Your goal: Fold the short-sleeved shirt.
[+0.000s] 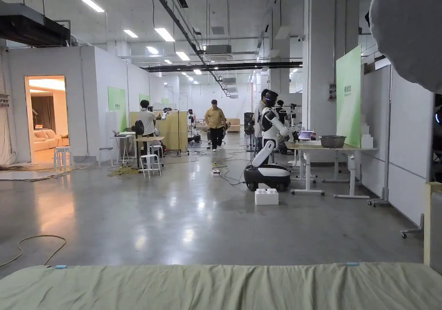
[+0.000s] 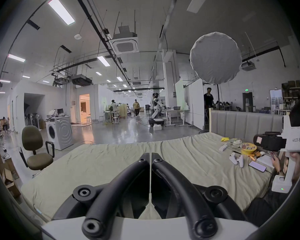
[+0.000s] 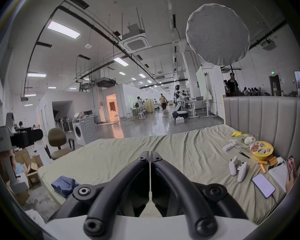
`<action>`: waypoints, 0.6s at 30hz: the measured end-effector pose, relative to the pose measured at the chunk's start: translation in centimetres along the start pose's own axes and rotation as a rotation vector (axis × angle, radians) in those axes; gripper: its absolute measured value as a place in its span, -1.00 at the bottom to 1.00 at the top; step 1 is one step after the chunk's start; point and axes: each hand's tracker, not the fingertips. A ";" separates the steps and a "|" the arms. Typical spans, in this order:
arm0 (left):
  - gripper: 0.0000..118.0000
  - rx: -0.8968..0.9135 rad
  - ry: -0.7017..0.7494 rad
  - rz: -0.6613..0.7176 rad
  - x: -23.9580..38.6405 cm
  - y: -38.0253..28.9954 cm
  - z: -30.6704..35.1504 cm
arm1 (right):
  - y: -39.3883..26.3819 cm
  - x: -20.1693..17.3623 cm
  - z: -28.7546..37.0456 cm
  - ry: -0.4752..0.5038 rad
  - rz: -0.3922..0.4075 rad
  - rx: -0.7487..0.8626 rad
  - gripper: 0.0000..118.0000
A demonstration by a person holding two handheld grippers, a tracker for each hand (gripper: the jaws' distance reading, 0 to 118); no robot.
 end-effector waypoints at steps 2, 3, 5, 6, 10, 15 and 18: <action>-0.98 0.001 0.017 -0.004 -0.1 0.1 -0.1 | 0.2 -0.1 0.1 0.000 0.001 -0.002 -0.98; -0.98 -0.001 0.016 -0.003 -0.2 0.2 -0.1 | 0.2 -0.2 0.2 -0.002 0.011 0.001 -0.98; -0.98 0.007 0.016 -0.003 -0.1 0.2 0.0 | 0.5 -0.5 0.3 -0.003 0.026 -0.003 -0.98; -0.98 0.004 0.011 0.000 -0.2 0.3 0.0 | 0.5 -0.5 0.3 -0.002 0.027 -0.005 -0.98; -0.98 0.009 0.011 -0.010 0.0 0.6 0.1 | 0.2 -0.5 0.4 0.001 0.020 -0.014 -0.98; -0.98 0.010 0.003 0.001 -0.1 0.9 0.0 | 0.1 -0.9 0.2 0.008 0.032 -0.034 -0.98; -0.98 0.007 -0.001 0.006 0.0 0.9 -0.1 | 0.1 -1.0 0.1 0.010 0.042 -0.043 -0.98</action>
